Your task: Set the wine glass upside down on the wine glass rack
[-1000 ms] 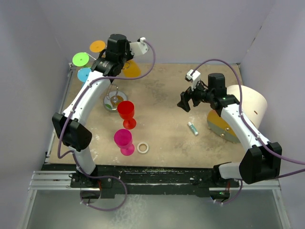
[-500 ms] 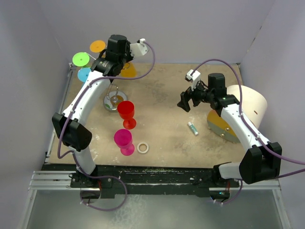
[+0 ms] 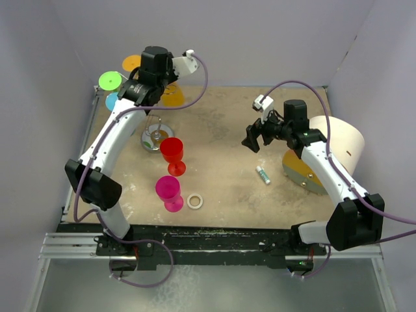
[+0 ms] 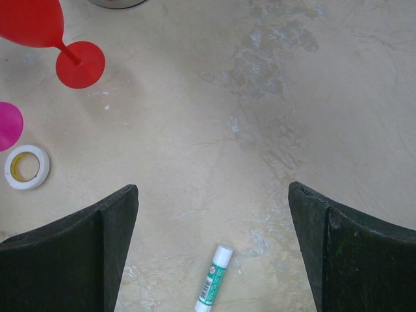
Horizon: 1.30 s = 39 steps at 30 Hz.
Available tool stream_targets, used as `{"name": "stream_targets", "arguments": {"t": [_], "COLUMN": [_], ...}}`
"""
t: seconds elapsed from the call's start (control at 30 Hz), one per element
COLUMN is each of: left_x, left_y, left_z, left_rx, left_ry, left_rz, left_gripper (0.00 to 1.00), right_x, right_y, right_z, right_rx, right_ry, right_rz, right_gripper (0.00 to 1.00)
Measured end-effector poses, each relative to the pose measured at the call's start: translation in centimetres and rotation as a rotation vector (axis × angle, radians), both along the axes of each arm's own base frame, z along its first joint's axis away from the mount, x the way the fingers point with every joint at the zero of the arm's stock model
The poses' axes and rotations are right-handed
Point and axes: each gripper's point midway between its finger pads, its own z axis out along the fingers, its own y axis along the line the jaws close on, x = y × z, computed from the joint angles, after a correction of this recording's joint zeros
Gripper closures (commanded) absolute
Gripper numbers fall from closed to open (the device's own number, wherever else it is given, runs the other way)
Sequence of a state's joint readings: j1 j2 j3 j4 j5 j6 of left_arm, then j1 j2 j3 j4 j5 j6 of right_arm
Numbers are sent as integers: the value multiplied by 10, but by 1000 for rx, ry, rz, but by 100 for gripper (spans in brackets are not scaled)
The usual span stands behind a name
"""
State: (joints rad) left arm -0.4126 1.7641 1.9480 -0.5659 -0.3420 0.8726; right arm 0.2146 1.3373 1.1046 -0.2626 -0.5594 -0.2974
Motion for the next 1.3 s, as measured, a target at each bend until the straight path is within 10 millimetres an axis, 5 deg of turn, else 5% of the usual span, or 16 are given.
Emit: {"name": "stream_targets", "arguments": {"t": [0.4, 0.57, 0.73, 0.87, 1.03, 1.3], "left_x": [-41, -86, -151, -209, -269, -305], "left_y": [4, -11, -33, -42, -34, -17], "left_z": [45, 59, 55, 17, -61, -154], "left_rx": [-145, -256, -342, -371, -366, -346], "left_ry": [-57, -2, 133, 323, 616, 920], "left_rz": [-32, -177, -396, -546, -593, -498], "left_gripper": [31, 15, 7, 6, 9, 18], "right_x": [2, 3, 7, 10, 9, 7], "right_y": [-5, -8, -17, -26, -32, -45], "right_z": [0, 1, 2, 5, 15, 26], "right_rx": [-5, -8, -11, -10, -11, -8], "right_ry": [-6, -11, -20, -26, -57, -100], "right_rz": [-8, -13, -35, -59, -80, -117], "right_gripper": [1, 1, 1, 1, 0, 0]}}
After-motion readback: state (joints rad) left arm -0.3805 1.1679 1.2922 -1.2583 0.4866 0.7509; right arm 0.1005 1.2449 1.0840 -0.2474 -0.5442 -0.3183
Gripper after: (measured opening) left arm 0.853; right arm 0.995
